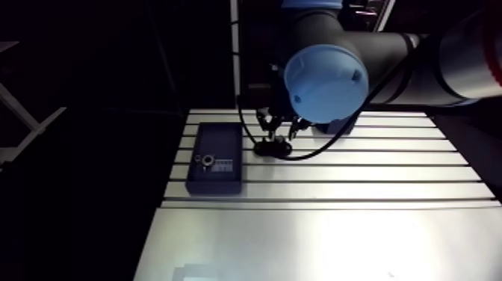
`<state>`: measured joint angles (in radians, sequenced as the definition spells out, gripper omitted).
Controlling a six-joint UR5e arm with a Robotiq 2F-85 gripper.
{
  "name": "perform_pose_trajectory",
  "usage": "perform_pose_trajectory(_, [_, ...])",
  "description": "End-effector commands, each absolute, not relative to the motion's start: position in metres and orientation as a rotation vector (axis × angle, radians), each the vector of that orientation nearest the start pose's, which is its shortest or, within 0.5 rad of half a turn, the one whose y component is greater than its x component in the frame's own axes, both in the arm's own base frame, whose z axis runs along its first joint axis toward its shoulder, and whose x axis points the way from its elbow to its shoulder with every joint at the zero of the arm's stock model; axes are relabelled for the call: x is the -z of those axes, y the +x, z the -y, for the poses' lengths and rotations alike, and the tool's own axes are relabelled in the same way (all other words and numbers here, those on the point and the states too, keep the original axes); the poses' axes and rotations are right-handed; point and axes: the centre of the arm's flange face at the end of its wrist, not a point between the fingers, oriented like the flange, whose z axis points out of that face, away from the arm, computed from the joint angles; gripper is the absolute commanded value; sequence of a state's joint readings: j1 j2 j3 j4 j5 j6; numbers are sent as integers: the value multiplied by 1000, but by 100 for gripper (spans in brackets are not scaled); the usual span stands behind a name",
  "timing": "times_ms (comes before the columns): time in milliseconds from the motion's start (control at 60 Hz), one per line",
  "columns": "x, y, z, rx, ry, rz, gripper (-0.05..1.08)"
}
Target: Pick up the M10 bolt and insert it into the hole until fully seated.
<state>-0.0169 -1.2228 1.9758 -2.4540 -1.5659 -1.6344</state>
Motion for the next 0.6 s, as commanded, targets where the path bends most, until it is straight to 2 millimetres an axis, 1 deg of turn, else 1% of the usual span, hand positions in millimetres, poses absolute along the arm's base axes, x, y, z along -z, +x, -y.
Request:
perform_pose_trajectory(17, [-207,-545,125,0,-77,-3275,50])
perform_pose_trajectory(600, [-203,-546,124,-5,-77,-3267,57])
